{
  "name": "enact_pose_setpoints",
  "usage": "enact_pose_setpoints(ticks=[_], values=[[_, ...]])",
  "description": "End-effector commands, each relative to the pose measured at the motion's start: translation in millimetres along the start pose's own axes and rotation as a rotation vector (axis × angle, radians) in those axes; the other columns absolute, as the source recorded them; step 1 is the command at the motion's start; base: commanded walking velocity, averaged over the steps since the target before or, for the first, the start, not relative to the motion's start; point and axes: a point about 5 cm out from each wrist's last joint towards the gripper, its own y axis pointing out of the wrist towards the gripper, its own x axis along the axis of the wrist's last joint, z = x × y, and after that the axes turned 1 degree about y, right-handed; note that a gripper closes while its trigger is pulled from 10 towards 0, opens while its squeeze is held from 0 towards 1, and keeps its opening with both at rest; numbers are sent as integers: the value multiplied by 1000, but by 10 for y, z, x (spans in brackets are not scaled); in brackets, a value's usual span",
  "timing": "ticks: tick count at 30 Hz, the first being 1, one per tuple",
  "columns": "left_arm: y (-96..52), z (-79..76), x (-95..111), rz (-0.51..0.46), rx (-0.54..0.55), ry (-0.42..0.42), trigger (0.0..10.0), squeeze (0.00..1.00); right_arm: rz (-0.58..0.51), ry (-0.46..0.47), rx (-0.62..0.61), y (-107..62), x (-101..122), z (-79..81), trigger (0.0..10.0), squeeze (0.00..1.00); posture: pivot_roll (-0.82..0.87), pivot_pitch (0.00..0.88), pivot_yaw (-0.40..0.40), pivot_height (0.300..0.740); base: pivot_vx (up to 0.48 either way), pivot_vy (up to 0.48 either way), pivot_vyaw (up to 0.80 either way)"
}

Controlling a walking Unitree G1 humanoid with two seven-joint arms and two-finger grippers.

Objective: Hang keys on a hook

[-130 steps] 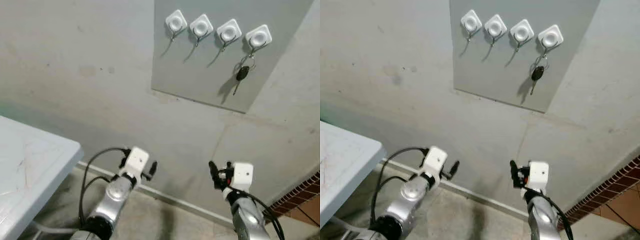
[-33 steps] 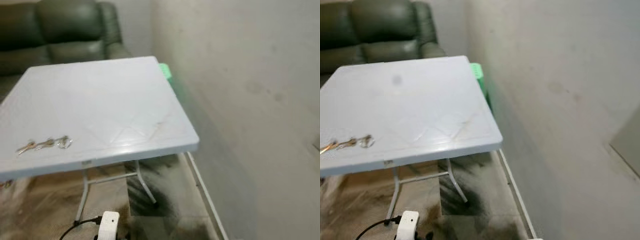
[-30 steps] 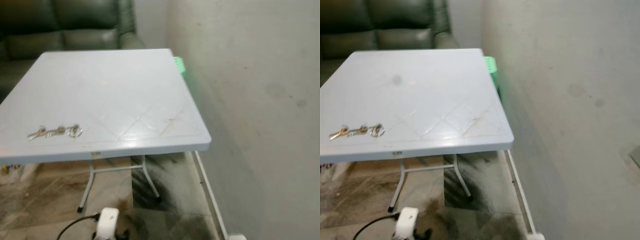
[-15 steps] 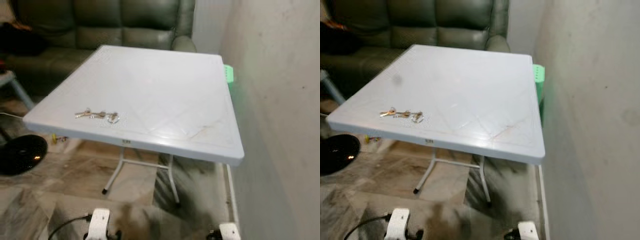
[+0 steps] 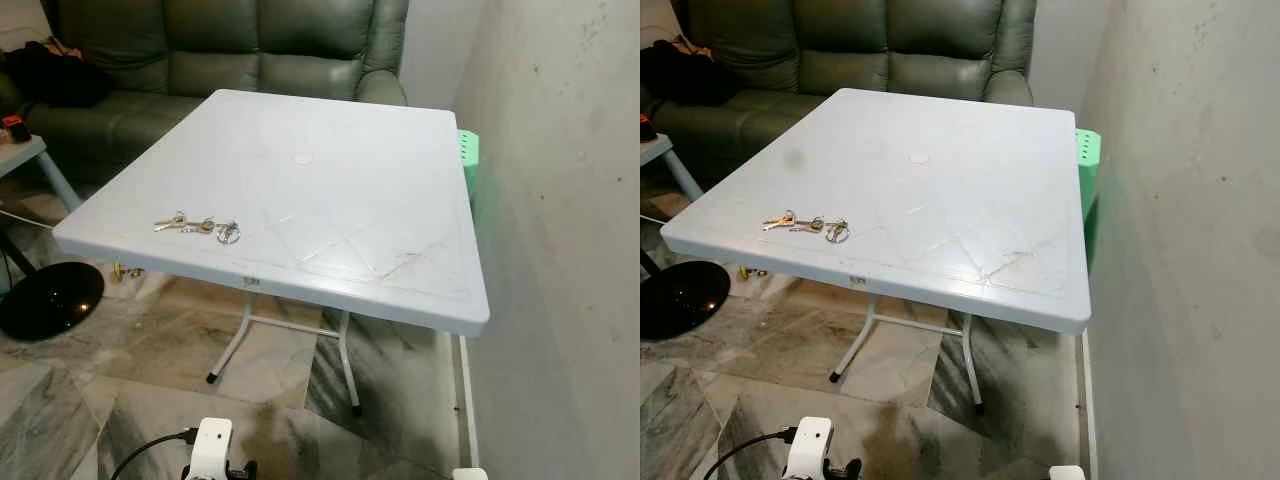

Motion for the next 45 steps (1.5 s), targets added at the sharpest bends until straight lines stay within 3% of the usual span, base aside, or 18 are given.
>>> enact_pose_setpoints(ticks=[1,14,45], values=[[1,11,21,-8,-3,3,10000,0,9,3,-9,-2,-15,-3,10000,0,134,0,-44,740,0,0,0],[1,5,18,-7,-7,0,10000,0,33,9,-22,-16,-58,-54,10000,0,135,0,-46,740,0,0,0],[1,18,20,-9,3,-25,10000,0,33,11,-9,-2,-43,4,10000,0,153,0,-61,740,0,300,0]])
